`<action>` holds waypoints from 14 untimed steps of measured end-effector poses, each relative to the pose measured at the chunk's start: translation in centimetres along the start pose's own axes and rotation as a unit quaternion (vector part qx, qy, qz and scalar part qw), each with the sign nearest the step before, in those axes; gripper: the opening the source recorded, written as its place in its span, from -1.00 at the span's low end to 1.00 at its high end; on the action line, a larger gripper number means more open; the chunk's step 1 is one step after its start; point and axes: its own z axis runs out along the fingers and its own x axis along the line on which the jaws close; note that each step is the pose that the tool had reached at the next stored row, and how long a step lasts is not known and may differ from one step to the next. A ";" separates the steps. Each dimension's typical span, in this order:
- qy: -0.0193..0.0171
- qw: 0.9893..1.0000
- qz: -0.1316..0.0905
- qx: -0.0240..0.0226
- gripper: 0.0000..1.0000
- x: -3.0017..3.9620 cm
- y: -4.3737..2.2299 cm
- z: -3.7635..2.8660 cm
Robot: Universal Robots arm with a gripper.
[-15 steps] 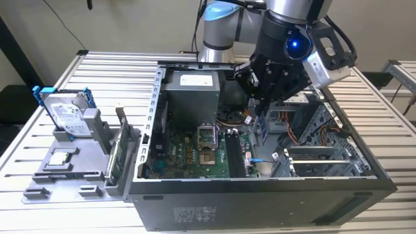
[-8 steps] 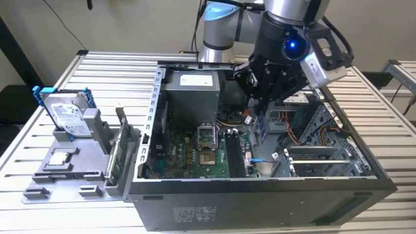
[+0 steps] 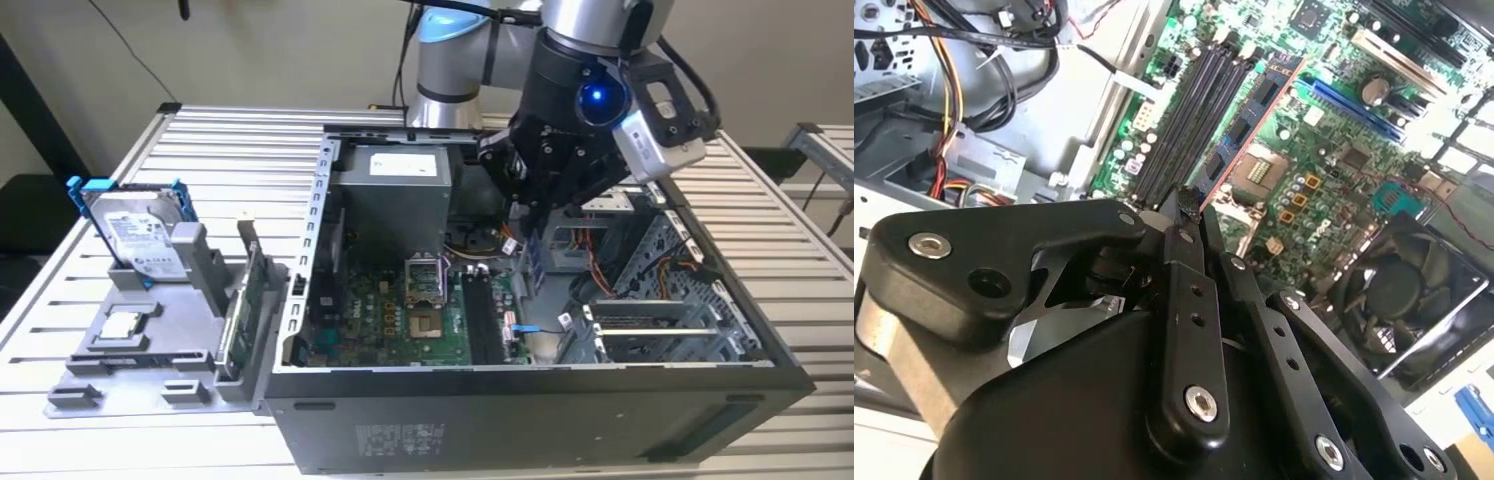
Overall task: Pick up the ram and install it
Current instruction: 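Insert the ram into the slot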
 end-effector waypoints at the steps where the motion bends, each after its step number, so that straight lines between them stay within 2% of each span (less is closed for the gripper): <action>1: 0.000 1.000 0.000 0.000 -0.71 0.00 0.00 0.10; 9: 0.000 1.000 0.000 0.000 -0.71 0.00 0.02 1.08; 14: -0.001 1.000 -0.007 0.000 -0.71 -0.02 0.03 1.91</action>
